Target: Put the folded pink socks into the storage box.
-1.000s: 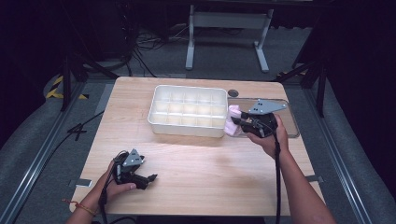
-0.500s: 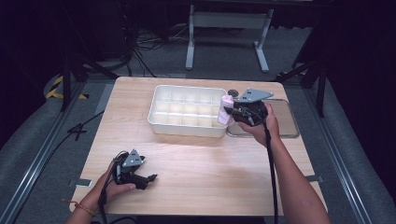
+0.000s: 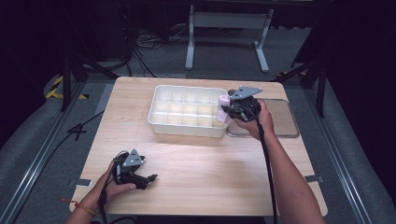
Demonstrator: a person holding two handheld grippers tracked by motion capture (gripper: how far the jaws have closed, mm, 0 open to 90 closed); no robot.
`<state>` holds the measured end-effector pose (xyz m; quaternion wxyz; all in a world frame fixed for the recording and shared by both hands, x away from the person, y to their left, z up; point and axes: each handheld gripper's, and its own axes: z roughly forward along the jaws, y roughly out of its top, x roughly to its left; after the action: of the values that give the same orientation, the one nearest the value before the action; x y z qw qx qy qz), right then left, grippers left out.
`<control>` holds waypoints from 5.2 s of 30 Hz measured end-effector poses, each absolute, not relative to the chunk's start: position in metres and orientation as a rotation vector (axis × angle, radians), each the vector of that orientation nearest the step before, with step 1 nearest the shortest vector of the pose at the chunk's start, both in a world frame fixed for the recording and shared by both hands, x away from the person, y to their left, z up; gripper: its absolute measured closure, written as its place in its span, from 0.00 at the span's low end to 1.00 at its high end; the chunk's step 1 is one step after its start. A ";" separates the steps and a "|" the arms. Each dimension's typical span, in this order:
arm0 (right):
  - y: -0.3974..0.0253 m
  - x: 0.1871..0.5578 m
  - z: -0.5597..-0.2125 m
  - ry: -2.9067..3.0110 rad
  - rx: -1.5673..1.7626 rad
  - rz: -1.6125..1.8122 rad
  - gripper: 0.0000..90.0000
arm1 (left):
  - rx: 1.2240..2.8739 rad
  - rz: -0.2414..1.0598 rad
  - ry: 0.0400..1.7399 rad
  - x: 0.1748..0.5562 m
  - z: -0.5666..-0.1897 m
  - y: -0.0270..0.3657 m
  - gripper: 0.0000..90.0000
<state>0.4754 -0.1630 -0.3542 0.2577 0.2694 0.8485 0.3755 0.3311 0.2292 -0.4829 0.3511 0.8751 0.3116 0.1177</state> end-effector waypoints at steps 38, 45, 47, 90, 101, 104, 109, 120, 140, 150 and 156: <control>-0.133 0.495 -0.392 2.477 0.663 0.773 0.76 | 2.267 0.306 0.795 0.331 -0.483 0.229 0.16; -0.131 0.497 -0.395 2.510 0.655 0.753 0.76 | 2.268 0.306 0.795 0.331 -0.483 0.229 0.16; -0.129 0.497 -0.397 2.522 0.658 0.735 0.76 | 2.271 0.310 0.793 0.331 -0.483 0.230 0.16; -0.118 0.511 -0.412 2.741 0.517 0.499 0.79 | 2.264 0.294 0.805 0.332 -0.483 0.228 0.14; -0.125 0.511 -0.407 2.743 0.616 0.577 0.72 | 2.273 0.295 0.809 0.331 -0.483 0.229 0.14; -0.130 0.512 -0.405 2.753 0.652 0.621 0.68 | 2.273 0.296 0.809 0.331 -0.483 0.229 0.14; -0.137 0.514 -0.399 2.761 0.740 0.715 0.65 | 2.274 0.298 0.808 0.331 -0.483 0.229 0.14; -0.137 0.517 -0.393 2.725 0.819 0.759 0.86 | 2.263 0.299 0.812 0.331 -0.483 0.228 0.14; -0.118 0.521 -0.415 2.798 0.799 0.509 0.94 | 2.262 0.299 0.812 0.331 -0.483 0.228 0.14; -0.116 0.525 -0.420 2.822 0.813 0.493 0.94 | 2.271 0.299 0.808 0.331 -0.483 0.229 0.14; -0.116 0.526 -0.421 2.821 0.821 0.492 0.94 | 2.265 0.303 0.810 0.331 -0.483 0.228 0.14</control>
<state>0.5256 -0.1164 -0.4208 0.0812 0.2748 0.9438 0.1647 0.3311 0.2284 -0.4832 0.3512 0.8747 0.3127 0.1172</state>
